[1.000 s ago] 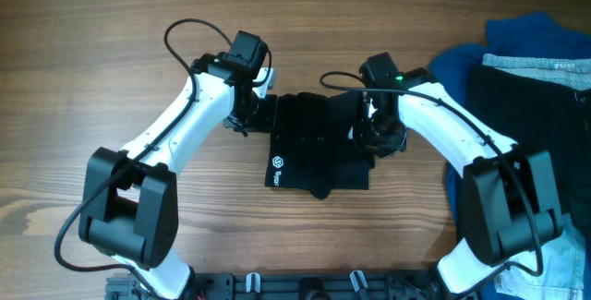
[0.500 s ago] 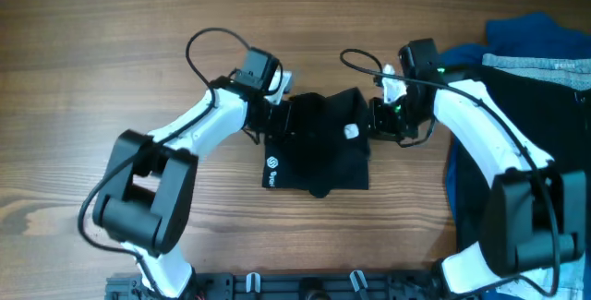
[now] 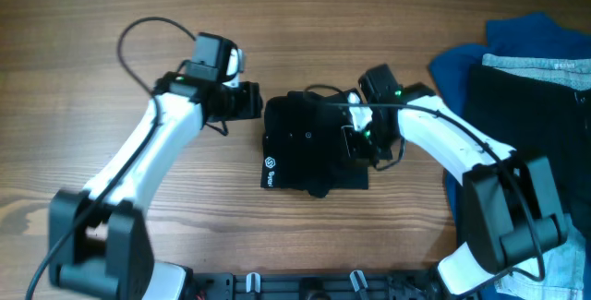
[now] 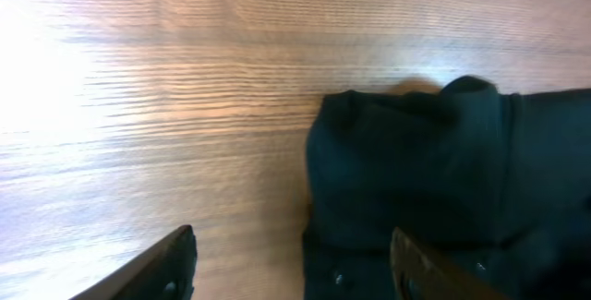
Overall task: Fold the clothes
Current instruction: 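Grasp the folded bundle with both grippers and square it, then carry the folded bundle left with the left gripper and set it down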
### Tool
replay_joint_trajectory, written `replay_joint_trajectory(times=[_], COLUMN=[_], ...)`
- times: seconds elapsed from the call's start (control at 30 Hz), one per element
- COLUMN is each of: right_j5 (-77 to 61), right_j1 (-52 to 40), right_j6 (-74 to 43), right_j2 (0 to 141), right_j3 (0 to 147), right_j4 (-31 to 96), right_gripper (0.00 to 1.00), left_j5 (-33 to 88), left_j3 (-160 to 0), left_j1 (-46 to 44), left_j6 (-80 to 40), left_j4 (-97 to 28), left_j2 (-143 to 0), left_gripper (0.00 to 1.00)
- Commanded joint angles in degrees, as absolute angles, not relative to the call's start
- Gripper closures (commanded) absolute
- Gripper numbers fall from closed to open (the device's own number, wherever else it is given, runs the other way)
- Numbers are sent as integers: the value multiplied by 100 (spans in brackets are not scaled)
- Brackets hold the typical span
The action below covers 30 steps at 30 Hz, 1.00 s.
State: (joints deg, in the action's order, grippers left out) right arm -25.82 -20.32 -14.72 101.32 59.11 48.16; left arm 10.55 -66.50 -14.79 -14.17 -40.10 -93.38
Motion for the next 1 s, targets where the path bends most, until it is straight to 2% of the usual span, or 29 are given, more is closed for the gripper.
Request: replay_joint_trajectory(times=[0.0, 0.17, 0.3, 0.43, 0.57, 0.63, 0.67, 0.73, 0.77, 0.9, 0.97], right_j5=[-1712, -2213, -2211, -2209, -2211, -2211, -2211, -2213, -2217, -2231, -2233], right_j1=[-1865, -1754, -1754, -1754, -1754, -1754, -1754, -1754, -1754, -1728, -1675], right_j6=[-2674, -2248, -2268, -2265, -2265, -2263, -2263, -2265, -2268, -2399, -2259], right_j2=[10267, 10265, 10265, 10265, 10265, 10265, 10265, 10265, 10265, 10180, 9854], right_j3=[5561, 5564, 5564, 5564, 5564, 5564, 5564, 5564, 5564, 5671, 5916], right_j4=[4823, 4696, 4694, 4687, 4672, 4672, 4674, 4683, 4700, 5011, 5321], right_gripper=[85, 85, 84, 83, 83, 83, 83, 83, 84, 87, 87], left_j5=[1437, 2318, 3326, 3876, 4558, 4534, 4488, 4388, 4388, 4386, 4386], left_j3=[-6718, -6440, -6187, -6149, -6149, -6149, -6149, -6149, -6149, -6152, -6156], left_j1=[-1229, -1210, -1240, -1343, -1778, -2112, -2220, -2290, -2265, -1907, -1291], left_j6=[-1417, -1402, -1125, -1066, -1063, -1048, -1050, -1074, -1076, -1072, -1070], left_j4=[-4488, -4473, -4058, -3787, -3164, -2899, -2862, -2869, -2891, -3146, -3306], left_j2=[-8984, -9358, -9977, -10735, -11242, -11384, -11393, -11391, -11391, -11354, -11135], left_gripper=[27, 20, 9, 5, 6, 16, 31, 82, 96, 96, 96])
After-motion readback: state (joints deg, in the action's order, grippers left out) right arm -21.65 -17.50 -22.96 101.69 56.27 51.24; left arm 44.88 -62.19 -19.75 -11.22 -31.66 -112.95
